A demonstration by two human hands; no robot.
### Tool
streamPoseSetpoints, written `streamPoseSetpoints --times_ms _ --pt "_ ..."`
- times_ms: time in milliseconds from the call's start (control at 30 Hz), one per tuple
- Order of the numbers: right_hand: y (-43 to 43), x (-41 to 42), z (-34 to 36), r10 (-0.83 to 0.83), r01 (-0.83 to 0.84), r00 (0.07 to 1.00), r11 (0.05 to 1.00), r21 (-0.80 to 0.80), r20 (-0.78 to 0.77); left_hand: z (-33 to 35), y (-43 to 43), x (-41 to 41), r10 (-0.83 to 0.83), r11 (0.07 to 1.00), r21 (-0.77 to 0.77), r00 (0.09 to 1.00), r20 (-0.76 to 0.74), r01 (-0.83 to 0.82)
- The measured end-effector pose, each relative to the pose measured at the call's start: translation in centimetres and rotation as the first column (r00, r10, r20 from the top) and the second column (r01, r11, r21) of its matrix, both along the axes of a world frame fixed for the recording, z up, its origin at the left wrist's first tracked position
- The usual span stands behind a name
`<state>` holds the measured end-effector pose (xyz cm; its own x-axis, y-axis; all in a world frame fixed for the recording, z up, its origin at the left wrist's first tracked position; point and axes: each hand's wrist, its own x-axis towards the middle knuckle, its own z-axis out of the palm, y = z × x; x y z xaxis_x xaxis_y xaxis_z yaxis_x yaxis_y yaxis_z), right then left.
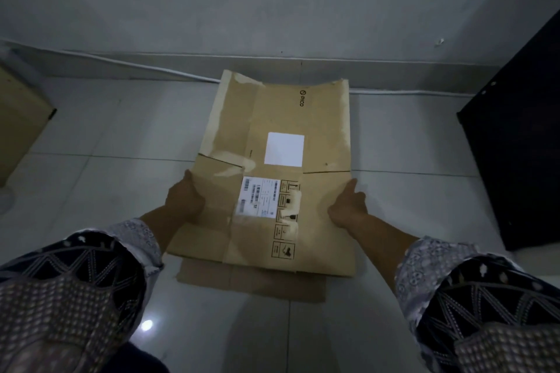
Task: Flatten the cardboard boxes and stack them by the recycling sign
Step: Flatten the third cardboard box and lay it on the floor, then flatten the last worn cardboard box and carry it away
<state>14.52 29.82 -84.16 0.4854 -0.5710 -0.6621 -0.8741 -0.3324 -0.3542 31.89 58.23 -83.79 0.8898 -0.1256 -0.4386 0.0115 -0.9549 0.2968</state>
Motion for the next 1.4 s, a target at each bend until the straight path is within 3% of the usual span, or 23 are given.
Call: streamPoseSetpoints --times_ms 133,233,333,467,600,800,1033,1200,1400 --pt "0.3 0.7 -0.5 0.004 -0.005 1.0 0.998 -0.055 -0.019 -0.2 -0.5 -0.3 0.013 0.994 0.105 0.996 -0.094 -0.003" --pt "0.8 0.4 -1.1 0.116 -0.124 0.987 0.99 -0.07 -0.108 -0.7 -0.9 -0.8 0.022 0.966 0.256 0.987 -0.16 0.02" --pt "1.2 0.2 -0.9 0.211 -0.228 0.957 0.971 -0.068 -0.202 -0.5 -1.3 -1.9 -0.091 0.945 0.297 0.982 -0.163 0.137" --pt "1.7 -1.3 3.2 0.21 -0.237 0.956 0.965 -0.116 -0.206 2.8 -1.3 -4.3 -0.294 0.861 0.38 0.94 -0.175 0.34" --pt "0.8 -4.0 13.1 0.186 -0.224 0.962 0.957 -0.185 -0.2 12.8 -2.6 -6.4 -0.392 0.825 0.365 0.902 -0.182 0.432" --pt "-0.8 -8.4 35.4 0.148 -0.174 0.978 0.966 -0.193 -0.145 35.1 -6.5 -8.9 -0.505 0.791 0.303 0.847 -0.166 0.531" --pt "-2.1 -13.8 58.8 0.023 -0.037 0.999 0.926 -0.376 -0.042 58.5 -12.4 -12.5 -0.652 0.715 0.242 0.75 -0.108 0.656" --pt "-3.7 -17.7 68.4 -0.082 0.097 0.995 0.889 -0.448 0.052 68.1 -17.6 -15.2 -0.757 0.644 0.185 0.654 0.013 0.742" --pt "-7.5 -23.7 74.0 -0.192 0.207 0.978 0.838 -0.506 0.082 74.8 -24.6 -20.0 -0.859 0.513 0.172 0.501 0.107 0.841"
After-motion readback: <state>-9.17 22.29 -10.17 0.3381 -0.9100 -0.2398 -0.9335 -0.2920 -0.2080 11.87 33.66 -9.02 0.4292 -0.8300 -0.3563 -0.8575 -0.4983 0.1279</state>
